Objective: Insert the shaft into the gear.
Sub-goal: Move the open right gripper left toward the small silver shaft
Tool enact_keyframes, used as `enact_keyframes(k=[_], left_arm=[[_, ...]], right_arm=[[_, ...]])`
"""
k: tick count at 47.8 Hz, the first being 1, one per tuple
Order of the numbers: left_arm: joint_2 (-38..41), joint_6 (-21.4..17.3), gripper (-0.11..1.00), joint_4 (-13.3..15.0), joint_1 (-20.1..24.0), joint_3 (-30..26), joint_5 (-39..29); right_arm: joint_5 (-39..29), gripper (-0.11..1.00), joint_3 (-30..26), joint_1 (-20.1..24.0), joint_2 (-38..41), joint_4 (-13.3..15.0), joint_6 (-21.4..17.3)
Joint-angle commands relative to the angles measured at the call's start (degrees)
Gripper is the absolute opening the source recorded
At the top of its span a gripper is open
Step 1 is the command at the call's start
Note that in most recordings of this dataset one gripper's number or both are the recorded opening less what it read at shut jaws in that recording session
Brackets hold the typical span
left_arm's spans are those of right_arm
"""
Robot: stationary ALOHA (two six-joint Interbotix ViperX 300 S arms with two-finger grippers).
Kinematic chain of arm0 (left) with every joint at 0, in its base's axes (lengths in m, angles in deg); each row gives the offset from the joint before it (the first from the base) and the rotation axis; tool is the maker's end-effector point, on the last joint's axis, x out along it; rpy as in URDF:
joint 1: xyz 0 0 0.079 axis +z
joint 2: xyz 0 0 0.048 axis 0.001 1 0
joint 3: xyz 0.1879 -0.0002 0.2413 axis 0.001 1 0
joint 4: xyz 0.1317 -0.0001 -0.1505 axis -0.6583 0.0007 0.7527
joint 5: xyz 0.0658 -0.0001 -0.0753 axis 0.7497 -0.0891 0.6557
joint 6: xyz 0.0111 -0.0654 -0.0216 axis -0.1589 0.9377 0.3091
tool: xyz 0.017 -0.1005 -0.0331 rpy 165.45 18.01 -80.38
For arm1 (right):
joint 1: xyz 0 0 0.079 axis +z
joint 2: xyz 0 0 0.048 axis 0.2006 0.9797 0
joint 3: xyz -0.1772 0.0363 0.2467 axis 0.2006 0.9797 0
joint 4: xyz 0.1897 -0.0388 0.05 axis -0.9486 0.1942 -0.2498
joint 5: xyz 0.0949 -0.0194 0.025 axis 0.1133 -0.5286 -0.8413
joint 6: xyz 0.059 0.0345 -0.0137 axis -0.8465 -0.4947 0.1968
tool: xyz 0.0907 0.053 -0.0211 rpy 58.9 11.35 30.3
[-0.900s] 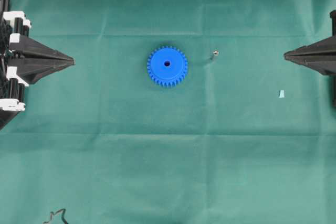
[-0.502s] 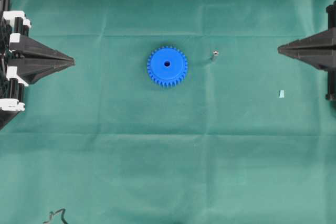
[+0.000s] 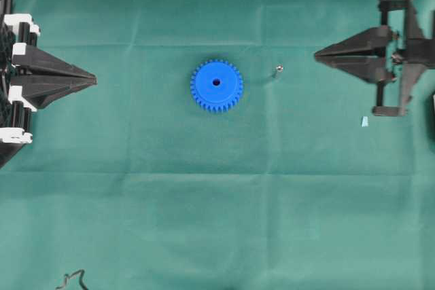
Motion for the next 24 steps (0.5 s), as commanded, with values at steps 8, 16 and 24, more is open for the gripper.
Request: enact_keyframes(k=[8, 16, 24], left_arm=[[0.44, 0.09, 0.0, -0.09, 0.0, -1.49, -0.18], [0.53, 0.09, 0.0, -0.18, 0.0, -1.49, -0.88], [0.62, 0.09, 0.0, -0.09, 0.0, -1.41, -1.23]], right_arm=[[0.53, 0.79, -3.08, -1.49, 9.49, -0.18, 0.0], [2.29, 0.87, -3.16, -2.72, 17.49, -0.35, -0.09], [5.63, 0.87, -3.34, -3.16, 23.38, -1.41, -0.09]])
